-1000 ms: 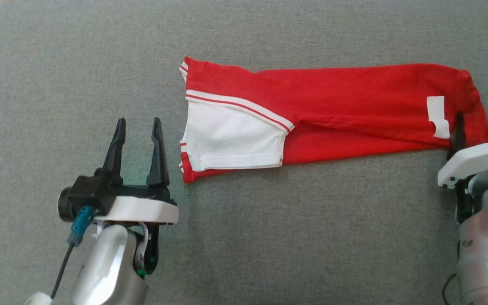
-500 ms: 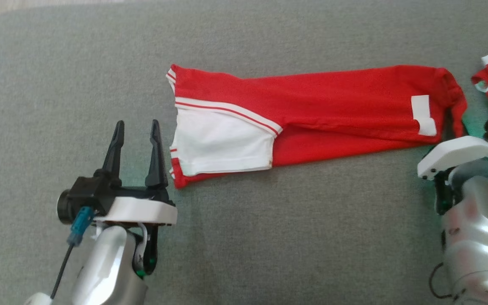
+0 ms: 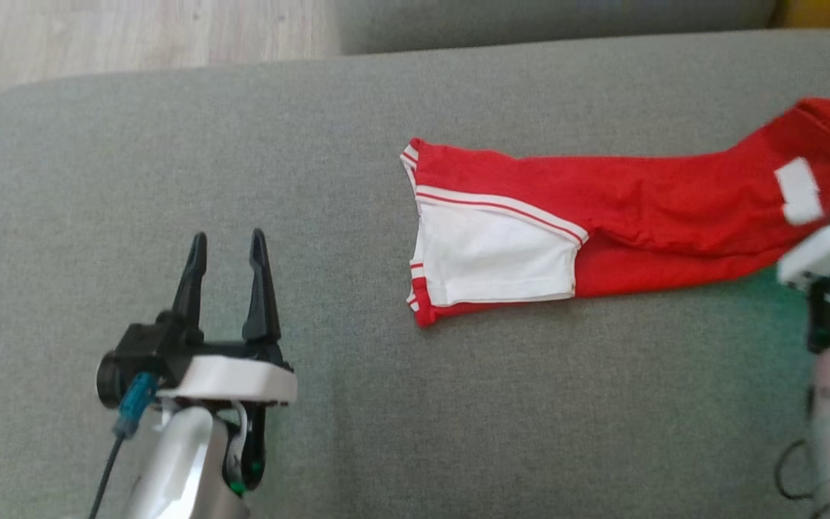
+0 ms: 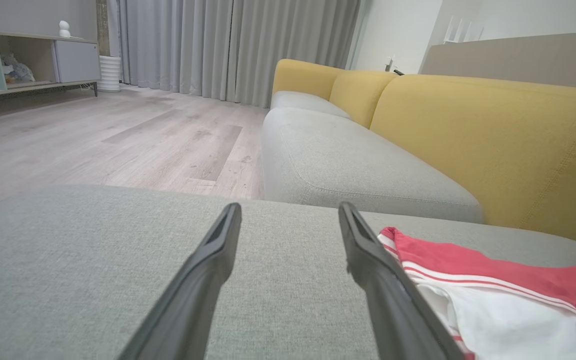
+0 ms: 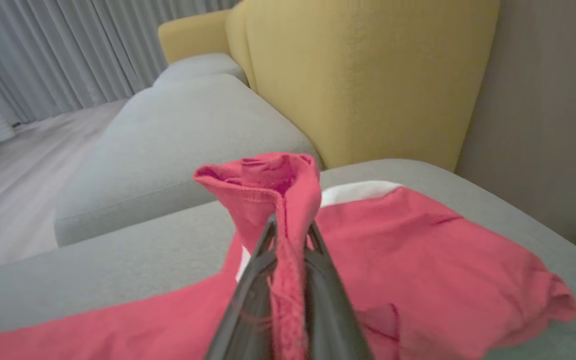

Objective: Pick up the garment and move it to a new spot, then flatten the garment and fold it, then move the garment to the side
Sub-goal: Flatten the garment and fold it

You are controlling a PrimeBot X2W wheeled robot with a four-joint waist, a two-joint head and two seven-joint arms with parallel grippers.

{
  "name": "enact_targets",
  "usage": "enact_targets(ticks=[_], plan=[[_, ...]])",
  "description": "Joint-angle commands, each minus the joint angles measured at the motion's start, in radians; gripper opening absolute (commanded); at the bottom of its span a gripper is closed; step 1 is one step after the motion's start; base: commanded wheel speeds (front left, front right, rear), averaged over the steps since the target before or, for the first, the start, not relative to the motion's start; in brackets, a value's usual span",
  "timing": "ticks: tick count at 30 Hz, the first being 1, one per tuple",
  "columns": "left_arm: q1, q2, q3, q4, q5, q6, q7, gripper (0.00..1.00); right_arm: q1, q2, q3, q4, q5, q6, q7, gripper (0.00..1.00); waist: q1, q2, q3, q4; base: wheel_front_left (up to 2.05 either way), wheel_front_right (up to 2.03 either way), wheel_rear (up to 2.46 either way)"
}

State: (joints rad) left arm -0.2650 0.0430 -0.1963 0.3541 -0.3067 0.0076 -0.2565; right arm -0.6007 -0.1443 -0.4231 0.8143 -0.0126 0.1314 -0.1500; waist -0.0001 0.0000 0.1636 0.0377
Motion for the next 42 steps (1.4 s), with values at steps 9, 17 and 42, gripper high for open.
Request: enact_targets(ticks=[9,17,42], plan=[[0.003,0.007,0.028,-0.017,-0.008,-0.005,-0.005,1.00,0.025,0.085,0.296,-0.202,0.138,-0.001,0.084,0.00,0.0001,0.0000,-0.052,0.036,0.00,0.00,0.00],[0.002,0.007,0.006,-0.010,-0.007,-0.010,-0.005,1.00,0.011,0.094,0.584,-0.225,0.319,-0.001,0.111,0.00,0.0001,0.0000,-0.044,0.092,0.00,0.00,0.00],[-0.014,0.007,-0.023,0.003,-0.018,0.000,-0.005,1.00,-0.021,0.094,1.051,0.004,0.538,-0.001,0.006,1.00,0.0001,0.0000,0.002,0.167,0.00,0.00,0.00]])
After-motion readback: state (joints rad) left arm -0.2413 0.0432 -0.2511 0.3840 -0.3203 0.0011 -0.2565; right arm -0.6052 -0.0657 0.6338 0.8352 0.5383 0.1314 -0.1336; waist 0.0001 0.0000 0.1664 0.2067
